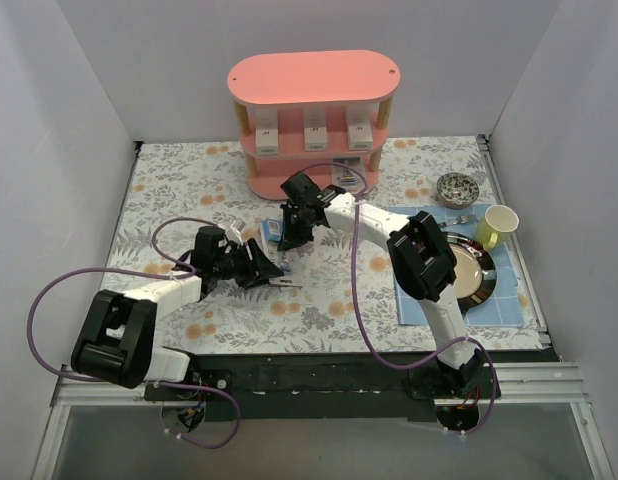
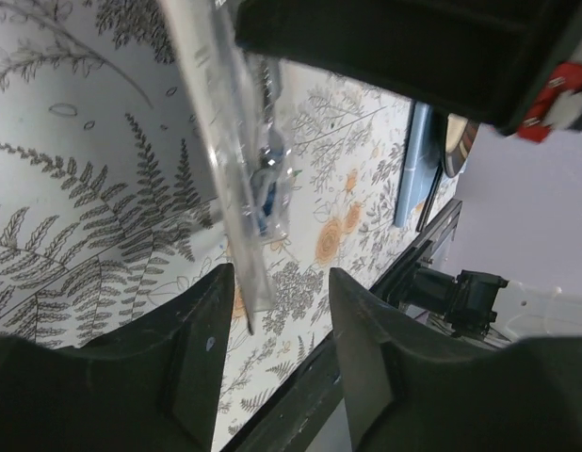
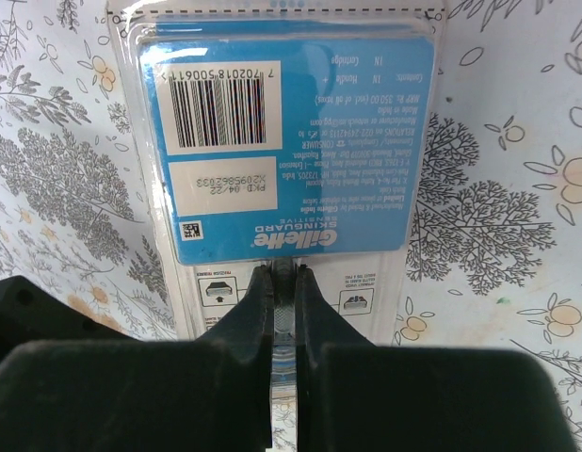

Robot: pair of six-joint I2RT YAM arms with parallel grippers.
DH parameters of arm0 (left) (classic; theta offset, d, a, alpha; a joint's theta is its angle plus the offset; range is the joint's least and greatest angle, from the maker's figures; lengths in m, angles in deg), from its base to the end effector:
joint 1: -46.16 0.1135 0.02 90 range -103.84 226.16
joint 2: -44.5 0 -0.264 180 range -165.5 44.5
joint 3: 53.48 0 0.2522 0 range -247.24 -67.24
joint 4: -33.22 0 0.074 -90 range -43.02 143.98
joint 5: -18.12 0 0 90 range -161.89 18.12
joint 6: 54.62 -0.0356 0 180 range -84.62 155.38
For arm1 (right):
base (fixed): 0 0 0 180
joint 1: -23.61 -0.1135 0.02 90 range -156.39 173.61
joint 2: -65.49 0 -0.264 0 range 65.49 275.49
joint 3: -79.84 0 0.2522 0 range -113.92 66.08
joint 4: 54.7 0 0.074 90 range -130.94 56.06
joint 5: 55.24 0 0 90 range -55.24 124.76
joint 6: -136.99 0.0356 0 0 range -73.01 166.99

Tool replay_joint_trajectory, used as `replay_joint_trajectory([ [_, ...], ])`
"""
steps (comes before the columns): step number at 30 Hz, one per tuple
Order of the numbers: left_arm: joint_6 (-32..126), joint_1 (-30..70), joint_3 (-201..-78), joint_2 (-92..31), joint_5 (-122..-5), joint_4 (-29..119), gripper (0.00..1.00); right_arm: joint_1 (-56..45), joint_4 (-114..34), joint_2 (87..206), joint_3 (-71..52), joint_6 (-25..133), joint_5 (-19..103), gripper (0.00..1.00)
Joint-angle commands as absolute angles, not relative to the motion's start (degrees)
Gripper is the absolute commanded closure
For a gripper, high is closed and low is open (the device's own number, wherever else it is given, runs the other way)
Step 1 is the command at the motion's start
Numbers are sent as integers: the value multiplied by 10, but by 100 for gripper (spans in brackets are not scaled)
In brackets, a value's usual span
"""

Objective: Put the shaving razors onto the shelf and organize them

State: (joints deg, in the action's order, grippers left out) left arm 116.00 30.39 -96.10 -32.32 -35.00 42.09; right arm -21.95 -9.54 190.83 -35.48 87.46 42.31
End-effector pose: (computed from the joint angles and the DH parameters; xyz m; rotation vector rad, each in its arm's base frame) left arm 0.2283 -0.0867 0.1588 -1.1070 2.4643 -1.4594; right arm 0.3352 0.3485 0.1953 -0.1755 2.6920 0.7071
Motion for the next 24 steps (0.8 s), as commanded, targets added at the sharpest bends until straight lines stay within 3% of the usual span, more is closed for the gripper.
replay_joint_trajectory([
  [1, 1183, 296, -948, -330, -332, 397, 58, -210, -73, 1907, -355, 891, 408, 99],
  [4, 1183, 289, -945, -328, -330, 397, 60, -210, -75, 1909, -358, 889, 407, 99],
  [10, 1183, 288, -940, -323, -345, 395, 76, -210, -79, 1909, -359, 885, 410, 99],
  [14, 1176, 288, -934, -324, -338, 378, 96, -209, -90, 1903, -351, 869, 416, 99],
  [16, 1170, 288, -938, -322, -333, 373, 100, -207, -103, 1887, -346, 846, 421, 99],
  [17, 1164, 288, -938, -321, -322, 368, 100, -201, -106, 1879, -336, 817, 428, 94],
  [18, 1162, 288, -936, -321, -314, 362, 100, -197, -108, 1870, -329, 804, 439, 81],
  [21, 1154, 290, -935, -314, -277, 330, 100, -188, -78, 1820, -323, 728, 450, 63],
  [24, 1130, 290, -945, -306, -250, 313, 100, -176, -52, 1769, -309, 632, 463, 60],
])
